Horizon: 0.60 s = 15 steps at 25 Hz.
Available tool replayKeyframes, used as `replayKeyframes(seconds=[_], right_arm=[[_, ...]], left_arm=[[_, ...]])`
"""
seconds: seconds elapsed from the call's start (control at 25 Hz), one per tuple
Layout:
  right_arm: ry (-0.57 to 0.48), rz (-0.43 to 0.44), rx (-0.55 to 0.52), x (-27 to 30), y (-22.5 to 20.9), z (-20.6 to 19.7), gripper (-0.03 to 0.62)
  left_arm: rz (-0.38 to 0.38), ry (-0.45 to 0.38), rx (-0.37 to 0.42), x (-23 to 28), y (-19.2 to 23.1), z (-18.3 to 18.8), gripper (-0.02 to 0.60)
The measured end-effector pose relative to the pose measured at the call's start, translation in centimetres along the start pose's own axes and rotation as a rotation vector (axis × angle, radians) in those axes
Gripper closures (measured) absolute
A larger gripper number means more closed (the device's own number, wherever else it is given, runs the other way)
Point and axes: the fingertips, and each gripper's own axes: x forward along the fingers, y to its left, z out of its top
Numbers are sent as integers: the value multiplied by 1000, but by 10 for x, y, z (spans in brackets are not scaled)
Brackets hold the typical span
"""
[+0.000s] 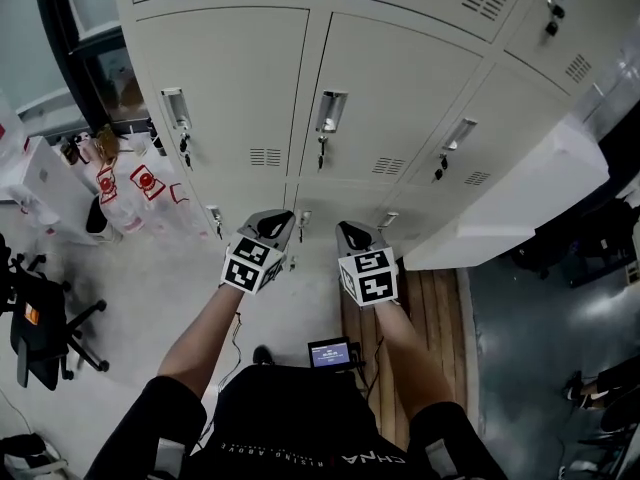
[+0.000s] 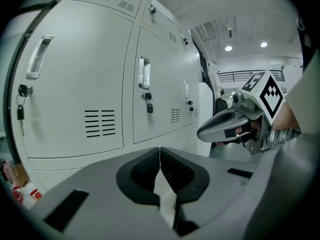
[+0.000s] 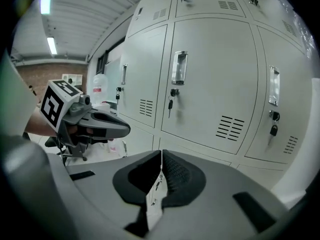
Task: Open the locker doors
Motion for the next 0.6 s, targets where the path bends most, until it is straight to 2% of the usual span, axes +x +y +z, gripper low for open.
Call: replayKeyframes(seconds=[0.6], right_arm=[[-45, 67, -71, 17, -27, 23, 562]], left_arm=[[69, -22, -8, 27, 1, 28, 561]])
